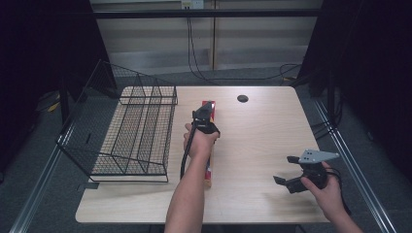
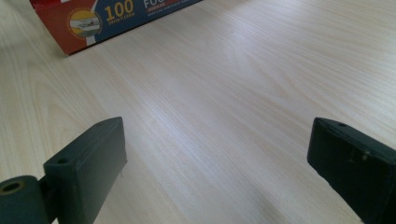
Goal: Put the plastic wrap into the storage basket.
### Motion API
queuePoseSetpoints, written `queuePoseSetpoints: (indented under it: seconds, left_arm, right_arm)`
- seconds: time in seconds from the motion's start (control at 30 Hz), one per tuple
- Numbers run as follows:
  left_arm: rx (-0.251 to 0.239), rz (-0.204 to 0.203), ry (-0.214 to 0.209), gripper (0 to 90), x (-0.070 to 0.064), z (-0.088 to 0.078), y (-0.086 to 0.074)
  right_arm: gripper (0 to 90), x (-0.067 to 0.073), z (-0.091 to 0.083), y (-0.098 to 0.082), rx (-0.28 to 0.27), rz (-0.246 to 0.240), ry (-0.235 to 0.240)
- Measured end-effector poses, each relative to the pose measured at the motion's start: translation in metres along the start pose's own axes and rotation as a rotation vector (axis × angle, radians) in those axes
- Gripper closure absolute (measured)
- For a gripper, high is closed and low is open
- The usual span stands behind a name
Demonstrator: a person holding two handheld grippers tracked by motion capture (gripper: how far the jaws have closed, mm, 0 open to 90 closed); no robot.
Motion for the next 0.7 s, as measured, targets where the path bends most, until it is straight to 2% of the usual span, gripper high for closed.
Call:
queuePoseSetpoints:
  seconds: [0.1, 0.17, 0.2, 0.3, 0.37, 0.5, 0.53, 0.7]
  left_arm:
    - [0.007, 0.038, -0.009, 43.3, -0.001, -0.007, 0.0]
    - [0.009, 0.043, -0.011, 43.4, -0.001, -0.009, 0.001]
    - [0.019, 0.065, -0.015, 43.5, 0.001, -0.016, 0.001]
    - [0.017, 0.084, -0.007, 43.6, 0.004, -0.025, 0.002]
    - [0.03, 0.091, -0.008, 43.6, 0.005, -0.032, 0.002]
    - [0.019, 0.099, -0.005, 43.6, 0.011, -0.046, 0.004]
    - [0.012, 0.093, -0.012, 43.6, 0.013, -0.051, 0.004]
    - [0.002, 0.082, 0.003, 43.6, 0.024, -0.066, 0.005]
  right_arm:
    - [4.0, 0.0, 0.0, 0.0, -0.003, 0.0, 0.0]
    - [4.0, 0.0, 0.0, 0.0, -0.003, 0.0, 0.002]
    - [3.9, 0.0, -0.001, 0.0, -0.006, 0.0, 0.001]
    - [3.9, 0.0, -0.001, 0.001, -0.007, -0.002, -0.002]
    - [3.9, 0.0, -0.001, 0.001, -0.007, -0.001, -0.001]
    - [3.9, 0.0, 0.0, 0.001, -0.007, 0.001, -0.004]
    - [3.9, 0.0, 0.0, 0.001, -0.007, 0.0, -0.006]
    - [3.9, 0.0, -0.001, 0.001, -0.011, -0.001, -0.005]
Point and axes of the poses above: each handheld gripper's, and its own axes: z roughly forward along the jaws, y roughly out of its top, x roughly to its left, the point moved 5 cm from there along z, roughly forward along the jaws, and after that the axes turned 4 degrees about y, right-handed, at the moved point
